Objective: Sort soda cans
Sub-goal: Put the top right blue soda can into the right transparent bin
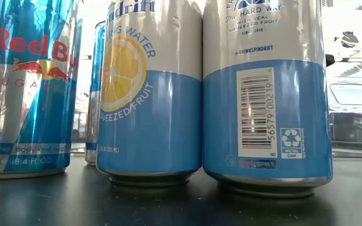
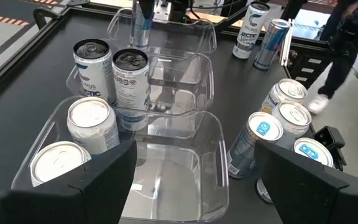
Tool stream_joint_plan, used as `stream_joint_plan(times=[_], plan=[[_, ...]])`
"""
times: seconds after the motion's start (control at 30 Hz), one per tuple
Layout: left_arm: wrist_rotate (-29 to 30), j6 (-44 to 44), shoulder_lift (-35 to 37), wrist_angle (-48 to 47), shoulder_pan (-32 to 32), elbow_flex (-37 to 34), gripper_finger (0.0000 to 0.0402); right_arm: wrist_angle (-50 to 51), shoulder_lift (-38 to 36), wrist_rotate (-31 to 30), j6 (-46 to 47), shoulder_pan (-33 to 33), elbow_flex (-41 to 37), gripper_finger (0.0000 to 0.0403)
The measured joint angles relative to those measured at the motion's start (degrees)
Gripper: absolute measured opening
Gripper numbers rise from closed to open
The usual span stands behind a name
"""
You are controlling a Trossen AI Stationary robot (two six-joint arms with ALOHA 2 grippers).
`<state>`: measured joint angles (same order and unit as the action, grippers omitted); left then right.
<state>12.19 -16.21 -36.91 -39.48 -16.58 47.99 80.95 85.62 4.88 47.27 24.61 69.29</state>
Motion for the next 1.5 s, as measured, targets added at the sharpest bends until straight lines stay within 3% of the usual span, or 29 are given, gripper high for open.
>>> stream_joint_plan(times=[0.33,1.13,1.5], plan=[[0.2,0.0,0.0,0.0,0.0,0.0,0.0334,-3.9,0.0,-2.0,0.0,0.9,-1.2,0.0231],[0.3,-0.1,0.0,0.0,0.0,0.0,0.0334,-2.2,0.0,-1.8,5.2,0.8,-1.2,0.0232],[0.3,-0.2,0.0,0.0,0.0,0.0,0.0334,-1.8,0.0,-1.8,5.4,0.9,-1.2,0.0302]])
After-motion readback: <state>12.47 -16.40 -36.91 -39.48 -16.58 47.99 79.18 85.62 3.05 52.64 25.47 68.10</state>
